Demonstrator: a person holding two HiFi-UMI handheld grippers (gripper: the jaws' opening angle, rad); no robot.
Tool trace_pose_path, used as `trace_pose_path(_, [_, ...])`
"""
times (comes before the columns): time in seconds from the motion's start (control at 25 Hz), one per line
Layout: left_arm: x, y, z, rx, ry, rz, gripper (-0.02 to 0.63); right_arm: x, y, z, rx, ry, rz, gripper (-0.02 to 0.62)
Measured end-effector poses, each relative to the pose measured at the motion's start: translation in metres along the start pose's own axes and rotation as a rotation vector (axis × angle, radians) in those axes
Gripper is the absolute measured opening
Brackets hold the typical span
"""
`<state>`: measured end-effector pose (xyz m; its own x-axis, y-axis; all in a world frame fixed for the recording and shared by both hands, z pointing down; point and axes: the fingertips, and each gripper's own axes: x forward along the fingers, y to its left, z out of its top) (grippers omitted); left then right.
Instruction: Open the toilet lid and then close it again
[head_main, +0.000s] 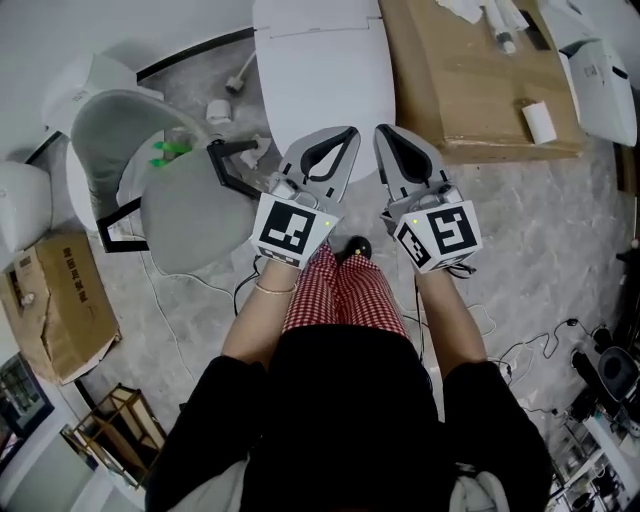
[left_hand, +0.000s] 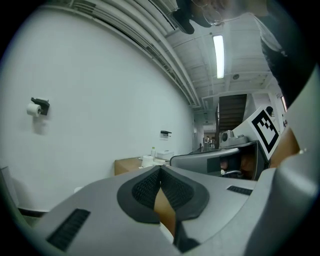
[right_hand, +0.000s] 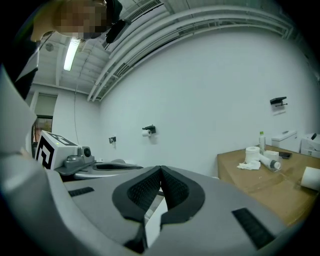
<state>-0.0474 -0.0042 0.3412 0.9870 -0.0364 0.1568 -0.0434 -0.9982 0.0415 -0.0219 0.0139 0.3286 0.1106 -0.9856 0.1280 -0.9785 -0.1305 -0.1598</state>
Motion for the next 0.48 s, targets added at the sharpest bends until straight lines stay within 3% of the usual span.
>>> trace_pose_path(0.48, [0.001,0.019,0.04,-0.091,-0.027,-0.016,0.003,0.003,0.013,0.035,-0.002,-0.029,0.048,0.018])
